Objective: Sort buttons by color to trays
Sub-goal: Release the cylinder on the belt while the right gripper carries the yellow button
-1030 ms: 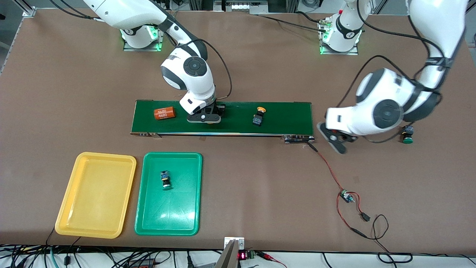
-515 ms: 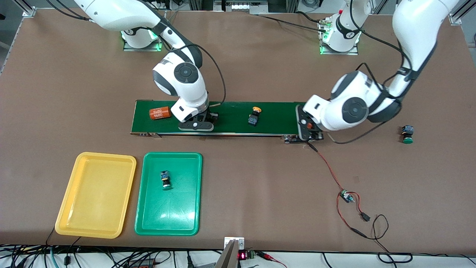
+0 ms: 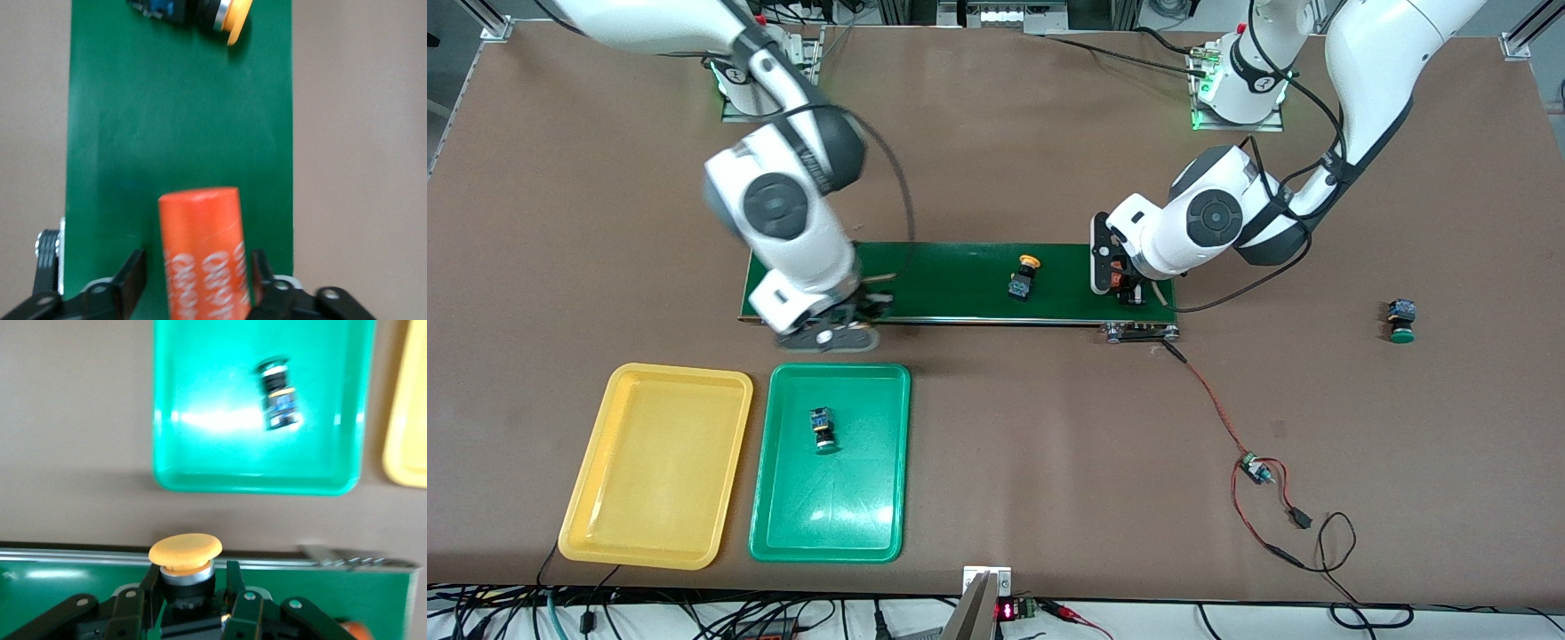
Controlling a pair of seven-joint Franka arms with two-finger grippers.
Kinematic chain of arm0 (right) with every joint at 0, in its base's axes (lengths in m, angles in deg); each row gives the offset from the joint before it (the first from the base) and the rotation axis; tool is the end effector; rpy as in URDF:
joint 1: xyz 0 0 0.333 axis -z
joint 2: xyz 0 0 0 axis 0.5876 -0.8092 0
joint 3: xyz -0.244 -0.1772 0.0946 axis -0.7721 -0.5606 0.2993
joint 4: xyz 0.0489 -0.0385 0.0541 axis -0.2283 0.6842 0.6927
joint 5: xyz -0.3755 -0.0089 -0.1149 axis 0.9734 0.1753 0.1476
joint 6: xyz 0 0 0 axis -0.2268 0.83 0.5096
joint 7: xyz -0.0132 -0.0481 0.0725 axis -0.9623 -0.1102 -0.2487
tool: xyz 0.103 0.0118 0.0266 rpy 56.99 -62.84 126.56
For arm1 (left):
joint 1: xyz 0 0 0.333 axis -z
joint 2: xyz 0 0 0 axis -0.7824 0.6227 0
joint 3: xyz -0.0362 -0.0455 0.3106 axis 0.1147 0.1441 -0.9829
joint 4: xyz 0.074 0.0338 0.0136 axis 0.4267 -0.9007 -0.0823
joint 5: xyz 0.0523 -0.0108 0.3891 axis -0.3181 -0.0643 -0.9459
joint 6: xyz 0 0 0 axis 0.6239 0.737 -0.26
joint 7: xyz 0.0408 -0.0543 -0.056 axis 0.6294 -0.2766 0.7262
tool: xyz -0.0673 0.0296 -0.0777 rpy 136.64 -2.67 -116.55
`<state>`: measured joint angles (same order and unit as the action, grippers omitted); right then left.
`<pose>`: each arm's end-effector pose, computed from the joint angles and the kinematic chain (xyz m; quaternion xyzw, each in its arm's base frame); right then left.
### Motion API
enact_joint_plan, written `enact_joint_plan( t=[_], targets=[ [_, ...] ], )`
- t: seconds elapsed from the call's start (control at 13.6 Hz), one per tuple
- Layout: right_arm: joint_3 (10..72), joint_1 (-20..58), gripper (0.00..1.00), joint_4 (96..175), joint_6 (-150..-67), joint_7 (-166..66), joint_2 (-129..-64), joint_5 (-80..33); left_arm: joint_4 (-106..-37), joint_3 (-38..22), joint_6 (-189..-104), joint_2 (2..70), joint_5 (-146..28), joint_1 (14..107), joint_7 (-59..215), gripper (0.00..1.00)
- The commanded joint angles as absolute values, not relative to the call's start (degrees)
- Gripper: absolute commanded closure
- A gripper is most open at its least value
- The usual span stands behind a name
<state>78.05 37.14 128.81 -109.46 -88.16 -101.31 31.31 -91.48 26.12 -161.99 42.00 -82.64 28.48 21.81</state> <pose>0.6126 0.2831 0.3680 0.9998 0.0185 0.0054 0.0111 0.5046 -0.2728 0.2504 0.7190 -0.6828 -0.0150 0.1287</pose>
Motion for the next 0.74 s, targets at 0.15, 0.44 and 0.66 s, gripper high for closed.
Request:
enact_joint_plan(
  t=[0.15,0.44,0.66],
  targets=[
    [75.03,42.30,0.95,128.70,-106.02,-74.05,-99.83,30.14,-88.94,25.16,-156.82,36.47,-82.84,26.09,21.47,0.00],
    [72.83,48.80,0.94,128.70,-106.11,-66.21,-99.13,29.43,-81.64,17.09,-151.01,33.48,-81.01,26.79,21.30,0.00],
    [69.68,53.72,0.94,128.70,-106.89,-54.72,-100.61,29.52,-81.11,5.77,-150.82,30.66,-71.46,28.89,21.48,0.00]
  ],
)
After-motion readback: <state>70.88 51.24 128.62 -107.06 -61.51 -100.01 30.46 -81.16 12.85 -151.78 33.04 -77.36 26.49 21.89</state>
